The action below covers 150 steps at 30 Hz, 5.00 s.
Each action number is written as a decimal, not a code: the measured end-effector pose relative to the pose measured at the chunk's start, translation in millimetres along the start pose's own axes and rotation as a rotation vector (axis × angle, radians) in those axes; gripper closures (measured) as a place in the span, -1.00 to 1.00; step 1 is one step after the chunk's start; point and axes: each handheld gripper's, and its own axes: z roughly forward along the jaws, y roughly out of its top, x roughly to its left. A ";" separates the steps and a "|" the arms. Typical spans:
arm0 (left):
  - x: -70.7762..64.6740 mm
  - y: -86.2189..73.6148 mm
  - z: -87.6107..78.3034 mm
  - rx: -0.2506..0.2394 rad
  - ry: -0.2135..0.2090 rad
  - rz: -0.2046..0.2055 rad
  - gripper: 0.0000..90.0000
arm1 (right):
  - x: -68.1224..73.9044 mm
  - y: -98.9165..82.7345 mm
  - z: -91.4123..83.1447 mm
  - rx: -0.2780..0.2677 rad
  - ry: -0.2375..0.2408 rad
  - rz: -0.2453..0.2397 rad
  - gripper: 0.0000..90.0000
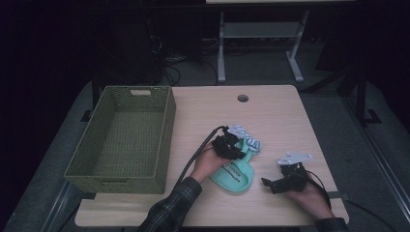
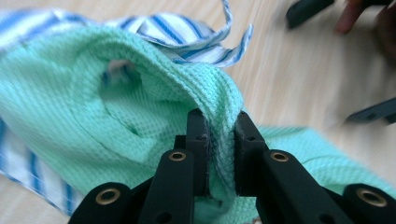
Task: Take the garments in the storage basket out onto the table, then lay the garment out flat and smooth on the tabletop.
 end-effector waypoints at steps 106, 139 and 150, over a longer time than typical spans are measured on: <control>-22.5 -76.2 -58.2 0.064 0.155 -0.023 0.99 | -45.2 158.7 56.3 -0.014 0.182 -0.051 0.28; -24.8 -74.7 -57.8 0.074 0.160 -0.024 0.99 | -84.8 162.2 91.9 0.037 0.040 0.056 0.71; -23.5 -75.0 -58.0 0.075 0.160 -0.017 0.99 | -81.6 163.1 78.1 0.003 0.059 0.064 0.30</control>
